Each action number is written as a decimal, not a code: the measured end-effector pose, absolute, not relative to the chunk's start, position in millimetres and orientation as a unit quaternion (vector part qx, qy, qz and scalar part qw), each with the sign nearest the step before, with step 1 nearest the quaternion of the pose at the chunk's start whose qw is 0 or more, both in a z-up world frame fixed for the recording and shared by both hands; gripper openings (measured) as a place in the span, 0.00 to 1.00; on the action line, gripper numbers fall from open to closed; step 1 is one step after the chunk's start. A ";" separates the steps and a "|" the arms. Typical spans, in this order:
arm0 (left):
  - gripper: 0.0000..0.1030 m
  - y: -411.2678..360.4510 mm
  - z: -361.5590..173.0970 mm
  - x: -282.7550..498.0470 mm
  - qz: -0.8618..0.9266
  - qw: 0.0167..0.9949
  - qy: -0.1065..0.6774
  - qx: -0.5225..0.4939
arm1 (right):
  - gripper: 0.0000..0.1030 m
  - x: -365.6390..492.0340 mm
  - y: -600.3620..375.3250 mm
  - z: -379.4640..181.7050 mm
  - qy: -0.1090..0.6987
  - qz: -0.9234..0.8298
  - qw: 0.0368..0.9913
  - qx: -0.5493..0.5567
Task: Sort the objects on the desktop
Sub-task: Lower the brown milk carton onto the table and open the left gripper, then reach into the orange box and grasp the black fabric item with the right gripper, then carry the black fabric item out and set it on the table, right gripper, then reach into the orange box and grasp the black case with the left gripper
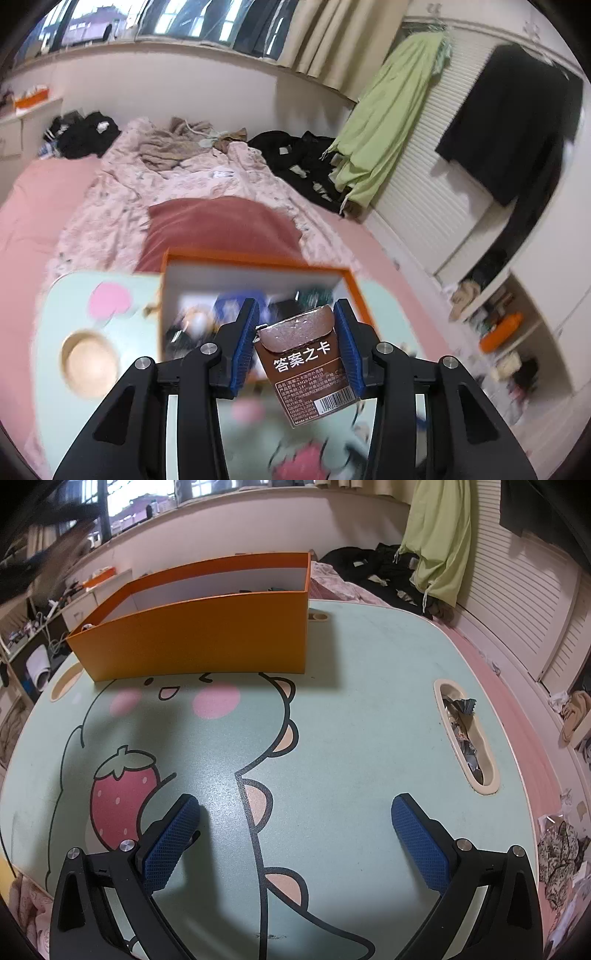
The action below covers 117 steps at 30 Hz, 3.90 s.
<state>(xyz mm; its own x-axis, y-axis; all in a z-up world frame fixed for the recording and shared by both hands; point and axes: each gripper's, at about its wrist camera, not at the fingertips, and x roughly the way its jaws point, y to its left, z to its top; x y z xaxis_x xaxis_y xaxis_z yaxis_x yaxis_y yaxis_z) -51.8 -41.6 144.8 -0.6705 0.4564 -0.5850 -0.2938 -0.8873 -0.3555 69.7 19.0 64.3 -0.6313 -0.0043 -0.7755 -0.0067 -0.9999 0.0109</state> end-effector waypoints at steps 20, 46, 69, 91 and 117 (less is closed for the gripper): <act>0.81 -53.0 22.6 39.2 0.910 0.094 -0.101 -0.391 | 0.67 3.3 -6.5 166.3 0.088 0.894 -0.222 -0.380; 0.81 -37.2 14.1 42.4 0.905 0.080 -0.112 -0.402 | 0.03 -95.0 -14.1 189.7 0.203 0.803 -0.343 -0.444; 0.81 -35.7 14.7 40.3 0.906 0.080 -0.119 -0.398 | 0.23 -125.3 -32.6 139.5 0.175 0.796 -0.280 -0.507; 0.81 -31.9 13.9 37.8 0.906 0.072 -0.109 -0.401 | 0.63 31.2 33.2 93.8 0.102 0.887 -0.229 -0.386; 0.65 38.3 96.2 -118.1 0.839 0.218 -0.084 -0.492 | 1.00 55.2 7.5 64.2 -0.050 0.909 -0.107 -0.399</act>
<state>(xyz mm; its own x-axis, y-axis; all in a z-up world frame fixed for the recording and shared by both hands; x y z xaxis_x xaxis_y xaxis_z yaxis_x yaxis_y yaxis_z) -118.1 38.3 96.2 -0.4210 0.4472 -0.7892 -0.2826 -0.8914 -0.3544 55.2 7.5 64.2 -0.6581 -0.1536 -0.7371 0.2338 -0.9723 -0.0061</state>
